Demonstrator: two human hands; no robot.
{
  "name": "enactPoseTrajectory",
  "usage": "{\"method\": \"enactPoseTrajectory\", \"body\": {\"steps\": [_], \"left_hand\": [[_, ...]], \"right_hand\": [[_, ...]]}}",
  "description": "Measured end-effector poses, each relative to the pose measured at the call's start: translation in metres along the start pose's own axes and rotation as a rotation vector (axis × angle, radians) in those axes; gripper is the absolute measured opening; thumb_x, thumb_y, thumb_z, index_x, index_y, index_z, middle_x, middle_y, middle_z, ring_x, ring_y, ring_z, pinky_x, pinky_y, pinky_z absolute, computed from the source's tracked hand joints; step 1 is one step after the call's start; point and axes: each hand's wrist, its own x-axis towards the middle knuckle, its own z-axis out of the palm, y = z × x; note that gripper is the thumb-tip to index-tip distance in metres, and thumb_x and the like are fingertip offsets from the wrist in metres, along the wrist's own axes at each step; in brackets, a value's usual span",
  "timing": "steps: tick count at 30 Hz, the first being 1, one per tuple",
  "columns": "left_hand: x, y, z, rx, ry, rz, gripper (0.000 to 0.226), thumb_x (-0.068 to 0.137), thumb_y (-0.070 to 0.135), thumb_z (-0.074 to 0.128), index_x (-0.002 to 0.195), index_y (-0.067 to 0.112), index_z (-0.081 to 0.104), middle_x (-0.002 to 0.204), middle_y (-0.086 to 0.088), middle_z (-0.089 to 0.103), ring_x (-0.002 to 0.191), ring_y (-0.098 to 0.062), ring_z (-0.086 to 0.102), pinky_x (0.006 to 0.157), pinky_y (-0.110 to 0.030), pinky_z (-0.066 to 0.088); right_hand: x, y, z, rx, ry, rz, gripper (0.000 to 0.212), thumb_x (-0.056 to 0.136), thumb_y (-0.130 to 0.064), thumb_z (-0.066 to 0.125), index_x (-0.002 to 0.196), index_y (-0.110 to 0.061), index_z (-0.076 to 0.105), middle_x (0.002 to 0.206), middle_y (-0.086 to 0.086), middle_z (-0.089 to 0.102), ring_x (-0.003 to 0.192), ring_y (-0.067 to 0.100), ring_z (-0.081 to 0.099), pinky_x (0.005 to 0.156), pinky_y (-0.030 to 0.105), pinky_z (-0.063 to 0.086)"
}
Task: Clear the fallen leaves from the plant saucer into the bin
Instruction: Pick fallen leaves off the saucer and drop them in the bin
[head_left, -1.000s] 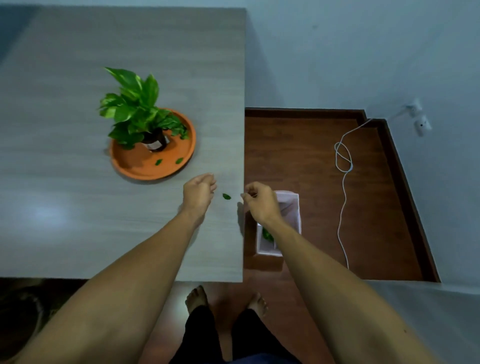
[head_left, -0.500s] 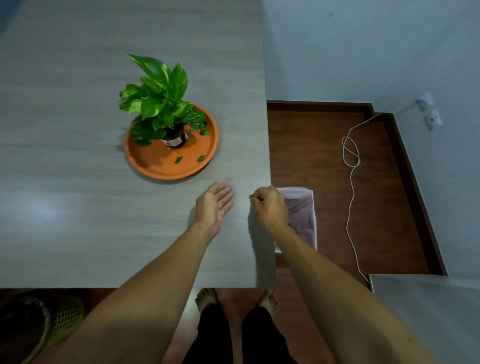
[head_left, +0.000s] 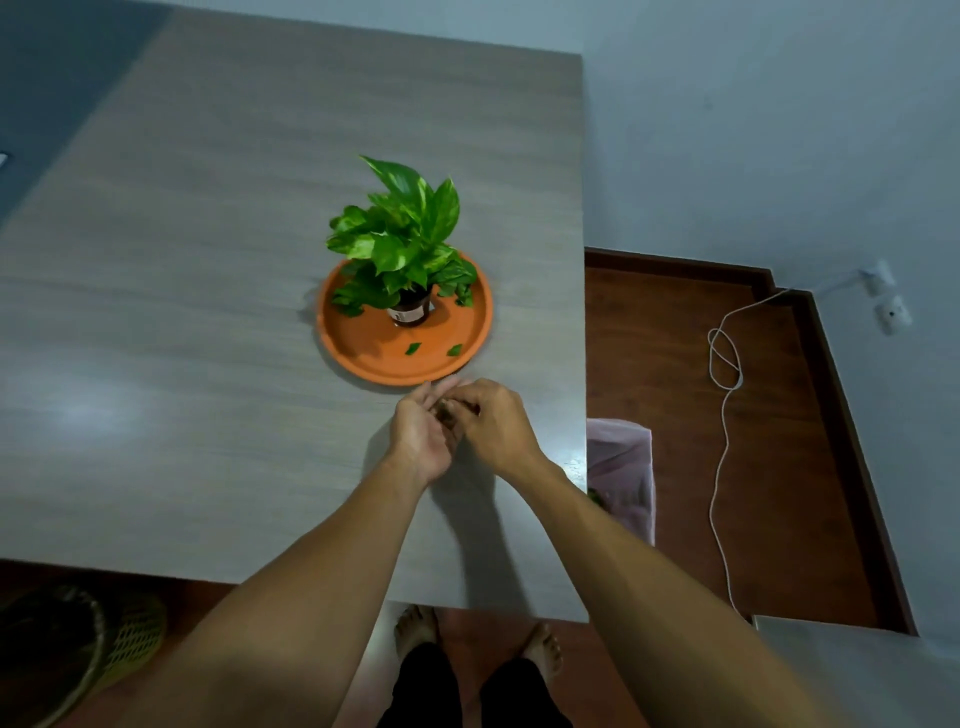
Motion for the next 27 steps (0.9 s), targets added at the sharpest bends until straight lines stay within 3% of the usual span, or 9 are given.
{"method": "enactPoseTrajectory", "body": {"steps": [3,6,9,12,19,27], "left_hand": [[0.001,0.011,-0.006,-0.061,0.017,0.009,0.04,0.105,0.031,0.038,0.112,0.006,0.068,0.118,-0.012,0.069,0.108,-0.023,0.065,0.088,-0.032,0.054],[0.006,0.023,-0.017,-0.148,0.012,0.018,0.037,0.105,0.028,0.041,0.115,0.0,0.063,0.126,-0.018,0.066,0.119,-0.028,0.062,0.101,-0.037,0.051],[0.014,0.036,-0.029,-0.13,0.033,0.024,0.04,0.105,0.029,0.038,0.118,0.0,0.063,0.125,-0.018,0.068,0.121,-0.029,0.063,0.109,-0.039,0.046],[0.018,0.045,-0.034,-0.116,0.043,0.037,0.042,0.105,0.031,0.037,0.119,0.0,0.064,0.122,-0.018,0.069,0.116,-0.028,0.066,0.108,-0.039,0.047],[0.026,0.057,-0.047,-0.105,0.009,0.02,0.044,0.105,0.032,0.038,0.124,0.001,0.063,0.118,-0.016,0.073,0.111,-0.026,0.069,0.1,-0.037,0.051],[0.025,0.063,-0.056,-0.132,-0.004,0.008,0.044,0.104,0.032,0.04,0.126,0.0,0.063,0.116,-0.017,0.074,0.111,-0.026,0.07,0.097,-0.037,0.053]], "right_hand": [[0.011,-0.001,0.008,0.097,0.082,0.071,0.016,0.09,-0.01,0.065,0.093,-0.02,0.076,0.091,0.0,0.072,0.078,0.008,0.067,0.072,0.018,0.054],[0.033,0.002,0.01,0.108,0.275,0.163,0.014,0.092,-0.013,0.064,0.1,-0.017,0.074,0.1,0.006,0.068,0.091,0.018,0.066,0.085,0.035,0.056],[0.065,0.003,0.011,-0.023,0.272,0.226,0.022,0.095,-0.016,0.063,0.113,-0.01,0.074,0.111,0.013,0.058,0.099,0.026,0.063,0.084,0.029,0.049],[0.09,0.005,0.019,-0.153,0.219,0.298,0.029,0.092,-0.024,0.067,0.118,-0.013,0.073,0.116,0.013,0.051,0.103,0.03,0.061,0.086,0.034,0.052],[0.111,0.003,0.044,-0.452,0.294,0.356,0.017,0.085,-0.022,0.063,0.085,-0.015,0.079,0.103,0.01,0.056,0.099,0.034,0.056,0.087,0.042,0.047],[0.111,0.002,0.056,-0.507,0.339,0.244,0.018,0.09,-0.021,0.06,0.087,-0.021,0.078,0.1,0.006,0.064,0.1,0.03,0.052,0.082,0.038,0.029]]}}
